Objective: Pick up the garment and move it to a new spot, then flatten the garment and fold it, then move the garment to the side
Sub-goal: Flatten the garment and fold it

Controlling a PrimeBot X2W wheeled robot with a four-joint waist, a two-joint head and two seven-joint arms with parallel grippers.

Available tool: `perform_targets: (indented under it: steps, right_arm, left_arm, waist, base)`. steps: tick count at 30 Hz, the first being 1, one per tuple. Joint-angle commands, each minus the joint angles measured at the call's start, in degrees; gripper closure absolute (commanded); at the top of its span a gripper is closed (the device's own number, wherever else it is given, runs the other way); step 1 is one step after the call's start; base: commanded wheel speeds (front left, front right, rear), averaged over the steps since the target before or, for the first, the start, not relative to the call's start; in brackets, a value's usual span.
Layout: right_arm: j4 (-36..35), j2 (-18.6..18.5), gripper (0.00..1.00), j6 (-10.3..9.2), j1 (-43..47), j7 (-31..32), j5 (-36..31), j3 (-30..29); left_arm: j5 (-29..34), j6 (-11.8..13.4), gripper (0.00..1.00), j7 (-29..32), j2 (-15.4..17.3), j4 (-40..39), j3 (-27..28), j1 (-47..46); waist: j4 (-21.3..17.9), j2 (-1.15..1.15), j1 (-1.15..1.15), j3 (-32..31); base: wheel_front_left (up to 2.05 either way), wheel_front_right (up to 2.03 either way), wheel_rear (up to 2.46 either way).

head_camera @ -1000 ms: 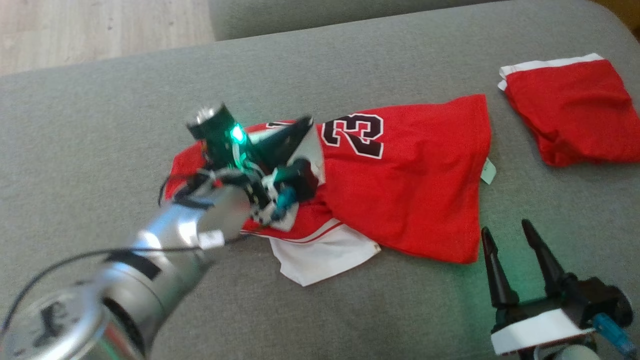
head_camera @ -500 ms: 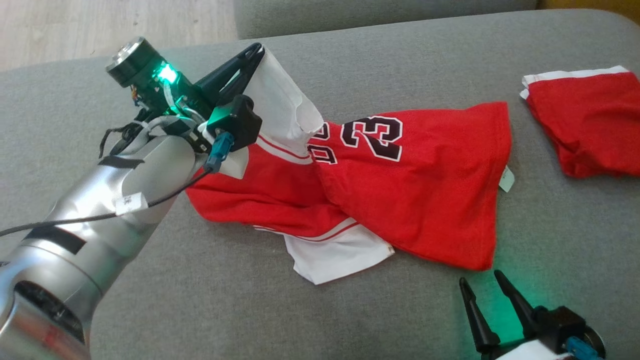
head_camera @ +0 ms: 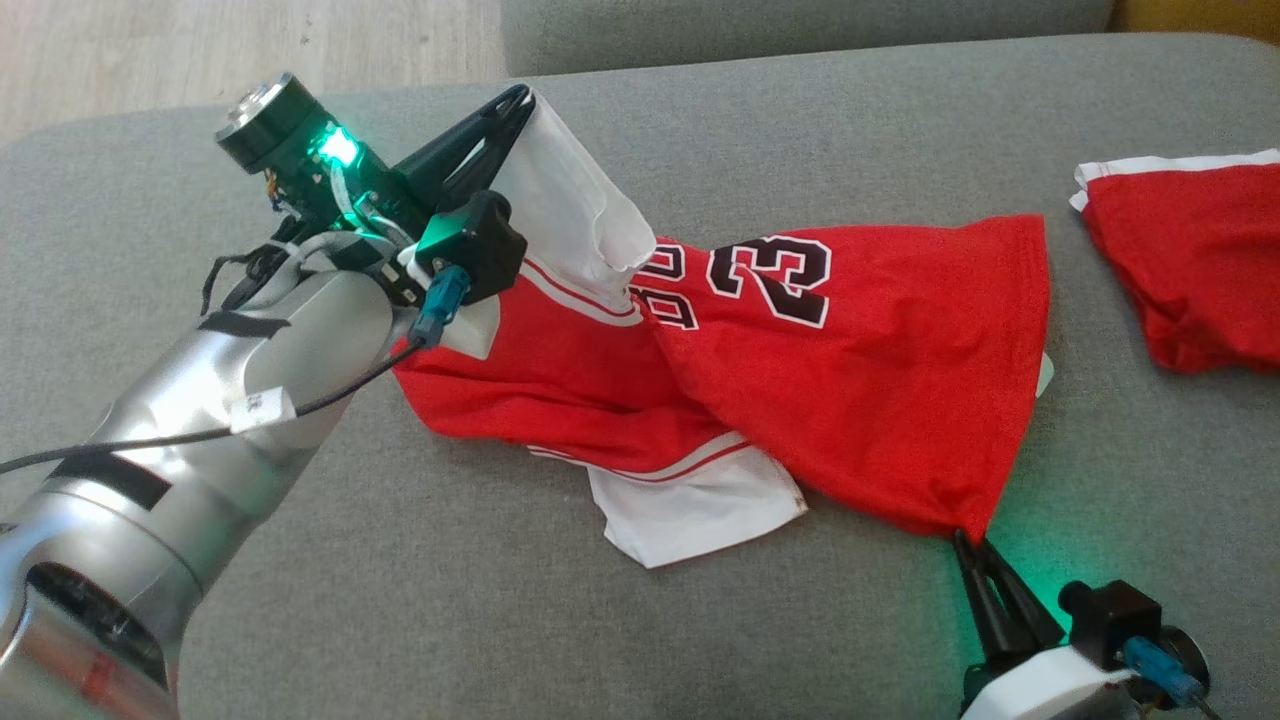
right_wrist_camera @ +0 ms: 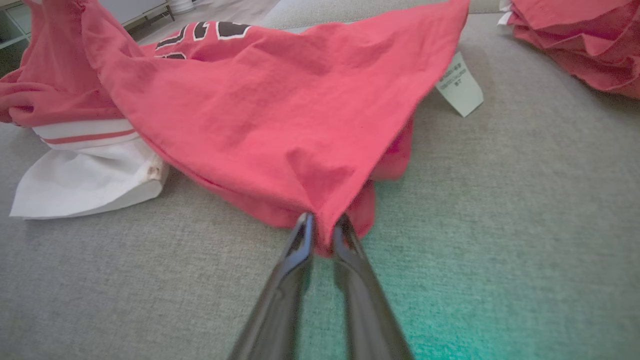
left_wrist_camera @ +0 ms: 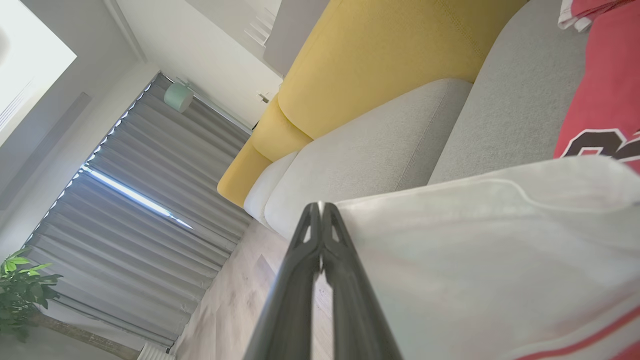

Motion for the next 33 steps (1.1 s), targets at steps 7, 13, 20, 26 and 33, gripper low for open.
perform_targets:
  steps: [7, 13, 20, 26, 33]
  right_arm:
    - [-1.39, -1.19, 1.0, 0.37, 0.78, -0.22, -0.43, -0.19]
    - [-8.57, -3.98, 1.0, 0.37, 0.63, -0.22, 0.55, -1.66]
    - [-21.23, -11.14, 1.0, 0.37, -1.68, 3.18, 2.97, -5.68]
    - [-36.0, -18.98, 1.0, 0.37, -8.39, 13.72, 8.32, -10.47]
    - [-38.54, -27.13, 1.0, 0.37, -22.15, 22.46, 14.89, -9.93]
  left_arm:
    - [-0.55, 0.83, 1.0, -0.23, 2.84, -1.59, 2.46, -1.56]
    - [-2.06, 1.35, 1.0, -0.23, 7.75, -7.3, 4.85, 1.79]
    - [-4.12, 1.07, 1.0, -0.23, 15.03, -18.13, 9.1, 4.87]
    - [-6.09, 1.91, 1.0, -0.23, 21.2, -29.54, 15.55, 4.36]
    - [-8.19, -0.32, 1.0, -0.23, 23.6, -35.31, 21.21, -2.39]
  waist:
    - [0.54, 0.0, 0.0, -2.54]
    - [-0.79, 0.0, 0.0, -6.16]
    - [-1.21, 0.0, 0.0, -9.84]
    - [-0.54, 0.0, 0.0, -12.04]
    - [1.58, 0.0, 0.0, -10.94]
  base:
    - [0.0, 0.0, 0.0]
    - [0.0, 0.0, 0.0]
    - [0.0, 0.0, 0.0]
    - [0.0, 0.0, 0.0]
    - [0.0, 0.0, 0.0]
